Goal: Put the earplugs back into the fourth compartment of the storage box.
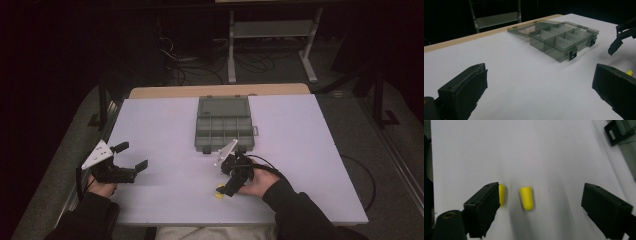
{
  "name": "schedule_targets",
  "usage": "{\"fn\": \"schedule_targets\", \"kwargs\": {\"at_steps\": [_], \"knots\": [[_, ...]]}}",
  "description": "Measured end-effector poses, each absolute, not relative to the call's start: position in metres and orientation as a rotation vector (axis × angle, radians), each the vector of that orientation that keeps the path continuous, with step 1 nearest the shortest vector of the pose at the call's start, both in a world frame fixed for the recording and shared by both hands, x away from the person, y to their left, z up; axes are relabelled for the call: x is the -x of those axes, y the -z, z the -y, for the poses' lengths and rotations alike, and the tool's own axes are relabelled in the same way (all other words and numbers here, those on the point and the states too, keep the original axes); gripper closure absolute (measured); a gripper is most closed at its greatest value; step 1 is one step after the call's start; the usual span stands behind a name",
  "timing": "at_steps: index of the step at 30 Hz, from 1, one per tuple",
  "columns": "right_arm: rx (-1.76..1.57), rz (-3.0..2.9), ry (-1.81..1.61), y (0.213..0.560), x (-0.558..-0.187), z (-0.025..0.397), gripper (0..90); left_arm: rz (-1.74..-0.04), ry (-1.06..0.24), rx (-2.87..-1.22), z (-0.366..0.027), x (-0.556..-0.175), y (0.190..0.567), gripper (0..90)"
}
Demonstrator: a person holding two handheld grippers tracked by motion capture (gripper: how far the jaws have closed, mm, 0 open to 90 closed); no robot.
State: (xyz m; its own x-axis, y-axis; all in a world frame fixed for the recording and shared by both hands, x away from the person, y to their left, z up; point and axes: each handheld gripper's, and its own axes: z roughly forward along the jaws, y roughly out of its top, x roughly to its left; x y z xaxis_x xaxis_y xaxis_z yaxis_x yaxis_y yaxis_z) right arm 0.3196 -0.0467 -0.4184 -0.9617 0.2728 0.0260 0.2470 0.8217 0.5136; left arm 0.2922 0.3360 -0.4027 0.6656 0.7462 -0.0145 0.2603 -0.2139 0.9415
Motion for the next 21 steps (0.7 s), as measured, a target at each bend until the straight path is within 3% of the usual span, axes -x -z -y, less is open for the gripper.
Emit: {"fn": "schedule_targets", "kwargs": {"at_steps": [13, 21], "knots": [[-0.350, -3.009, -0.787, 0.4220, -0.3171, 0.0408, 55.5, -0.805, -0.548, -1.782, -0.3359, -0.2923, 0.4027, 0.0], [-0.306, -3.034, -0.747, 0.4257, -0.3161, 0.0384, 69.5, -0.804, -0.548, -1.782, -0.3358, -0.2923, 0.4028, 0.0]]}}
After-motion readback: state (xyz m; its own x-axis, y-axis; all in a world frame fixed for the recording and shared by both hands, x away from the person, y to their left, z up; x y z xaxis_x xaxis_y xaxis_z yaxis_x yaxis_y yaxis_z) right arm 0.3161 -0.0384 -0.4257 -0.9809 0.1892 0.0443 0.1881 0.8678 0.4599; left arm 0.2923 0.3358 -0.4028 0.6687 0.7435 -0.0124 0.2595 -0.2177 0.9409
